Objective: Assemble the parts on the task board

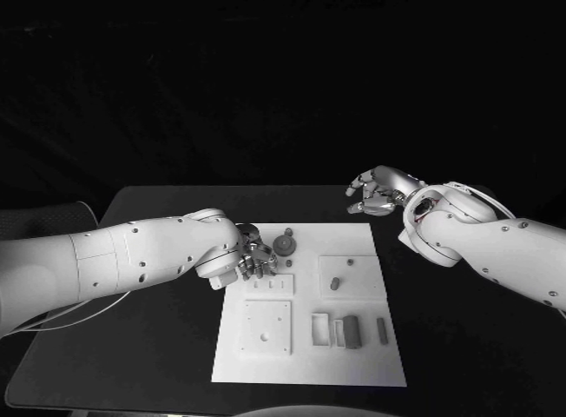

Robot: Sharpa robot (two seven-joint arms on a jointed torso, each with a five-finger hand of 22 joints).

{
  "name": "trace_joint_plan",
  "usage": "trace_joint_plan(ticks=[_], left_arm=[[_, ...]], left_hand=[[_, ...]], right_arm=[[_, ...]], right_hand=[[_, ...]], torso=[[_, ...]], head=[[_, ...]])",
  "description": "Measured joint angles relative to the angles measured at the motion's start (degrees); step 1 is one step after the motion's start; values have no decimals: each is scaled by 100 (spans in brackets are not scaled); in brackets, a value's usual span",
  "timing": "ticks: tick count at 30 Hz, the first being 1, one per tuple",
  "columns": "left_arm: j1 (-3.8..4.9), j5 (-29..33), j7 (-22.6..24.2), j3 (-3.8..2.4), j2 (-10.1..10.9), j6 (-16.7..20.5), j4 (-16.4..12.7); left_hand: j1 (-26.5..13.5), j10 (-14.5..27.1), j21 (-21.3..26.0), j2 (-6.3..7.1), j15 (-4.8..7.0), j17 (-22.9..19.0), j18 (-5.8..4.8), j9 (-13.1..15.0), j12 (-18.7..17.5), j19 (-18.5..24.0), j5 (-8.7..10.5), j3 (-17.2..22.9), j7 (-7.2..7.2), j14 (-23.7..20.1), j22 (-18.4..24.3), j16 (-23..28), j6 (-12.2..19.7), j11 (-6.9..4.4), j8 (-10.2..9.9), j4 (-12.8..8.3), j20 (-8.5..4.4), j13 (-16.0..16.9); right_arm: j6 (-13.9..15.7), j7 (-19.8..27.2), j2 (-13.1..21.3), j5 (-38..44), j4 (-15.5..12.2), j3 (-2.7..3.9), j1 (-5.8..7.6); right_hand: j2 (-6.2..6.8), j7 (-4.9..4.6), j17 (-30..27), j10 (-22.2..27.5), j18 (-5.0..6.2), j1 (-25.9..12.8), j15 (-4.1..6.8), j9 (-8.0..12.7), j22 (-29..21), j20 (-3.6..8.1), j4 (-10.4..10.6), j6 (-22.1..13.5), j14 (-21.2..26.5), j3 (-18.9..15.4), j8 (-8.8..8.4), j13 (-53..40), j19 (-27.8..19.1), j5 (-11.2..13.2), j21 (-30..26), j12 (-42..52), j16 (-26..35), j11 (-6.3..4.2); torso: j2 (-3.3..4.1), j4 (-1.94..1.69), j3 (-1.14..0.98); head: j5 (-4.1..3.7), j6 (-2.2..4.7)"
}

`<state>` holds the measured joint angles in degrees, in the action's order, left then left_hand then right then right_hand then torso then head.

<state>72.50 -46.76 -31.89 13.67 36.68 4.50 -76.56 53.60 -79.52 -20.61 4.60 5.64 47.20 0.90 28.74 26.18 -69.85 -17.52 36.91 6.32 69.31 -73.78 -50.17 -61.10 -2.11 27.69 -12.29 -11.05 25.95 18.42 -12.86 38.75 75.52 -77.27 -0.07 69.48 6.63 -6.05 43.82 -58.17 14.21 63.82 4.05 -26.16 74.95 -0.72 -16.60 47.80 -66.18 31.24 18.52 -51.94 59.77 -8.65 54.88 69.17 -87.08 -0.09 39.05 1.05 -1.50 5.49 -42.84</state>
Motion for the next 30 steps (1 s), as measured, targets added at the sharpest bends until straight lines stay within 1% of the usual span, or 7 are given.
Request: trace_joint_plan(ticks=[4,8,12,19,20,26,30], left_arm=[[-20,-113,-35,0,1,-180,23],[-29,-191,-56,0,4,-305,51],[-38,-245,-73,0,-3,-409,80],[-70,-292,-89,-2,-39,-522,105],[-75,-296,-90,-2,-42,-531,110],[-103,-311,-96,-1,-68,-547,158],[-107,-317,-97,-1,-110,-542,180]], left_hand=[[-18,22,0,-19,0,-37,-1,0,29,0,10,-1,-5,0,-15,-45,5,-22,34,0,1,17],[-45,22,0,-47,0,-67,-1,0,33,0,74,-1,0,0,-26,-63,0,-22,55,0,1,29],[-44,22,0,-49,0,-80,-2,1,62,1,95,-3,1,0,-26,-82,-1,-22,83,-1,2,30],[-38,22,0,-55,19,-97,-3,1,62,0,96,-11,1,-21,-32,-104,-2,-21,112,4,4,36],[-37,22,0,-55,20,-99,-3,0,62,0,96,-11,2,-21,-34,-104,-2,-21,112,4,4,36],[-44,39,0,-63,19,-119,-3,1,62,-7,117,-12,1,-23,-39,-127,-1,-38,134,4,12,42],[-62,43,0,-81,18,-128,-4,1,62,-7,118,-13,1,-23,-44,-127,-1,-41,135,4,12,41]], right_arm=[[-2,1,0,-3,-5,1,0],[-7,1,0,-5,-10,2,0],[-12,1,0,-7,-21,3,0],[-22,-1,0,-8,-27,3,0],[-24,-1,1,-8,-29,3,0],[-47,-6,3,-8,-31,3,0],[-67,-8,4,-8,-31,3,0]], right_hand=[[0,9,0,1,-1,0,0,0,0,0,0,9,0,0,0,0,0,0,0,0,0,1],[0,16,0,1,-2,0,-1,0,0,0,0,16,-1,0,0,0,0,0,0,0,0,1],[0,17,0,1,-3,0,-1,0,0,0,0,17,-1,0,0,5,0,0,0,0,0,1],[0,16,0,1,-4,0,-1,0,0,0,0,16,-2,0,0,5,0,0,0,0,0,1],[-17,16,1,1,-4,17,-1,0,0,0,0,16,-2,0,0,5,0,0,0,0,0,1],[-23,12,0,2,-5,22,-1,0,0,0,0,12,-2,0,0,10,0,0,0,0,0,2],[-23,10,0,2,-5,23,-1,0,0,0,0,10,-2,0,0,11,0,0,0,0,0,2]], torso=[[0,5,-1],[0,4,-3],[-2,1,-3],[-3,1,-1],[-3,1,-1],[-3,1,-1],[-3,0,-1]], head=[[-1,-32],[-9,-60],[-18,-70],[-25,-80],[-26,-80],[-42,-96],[-51,-97]])
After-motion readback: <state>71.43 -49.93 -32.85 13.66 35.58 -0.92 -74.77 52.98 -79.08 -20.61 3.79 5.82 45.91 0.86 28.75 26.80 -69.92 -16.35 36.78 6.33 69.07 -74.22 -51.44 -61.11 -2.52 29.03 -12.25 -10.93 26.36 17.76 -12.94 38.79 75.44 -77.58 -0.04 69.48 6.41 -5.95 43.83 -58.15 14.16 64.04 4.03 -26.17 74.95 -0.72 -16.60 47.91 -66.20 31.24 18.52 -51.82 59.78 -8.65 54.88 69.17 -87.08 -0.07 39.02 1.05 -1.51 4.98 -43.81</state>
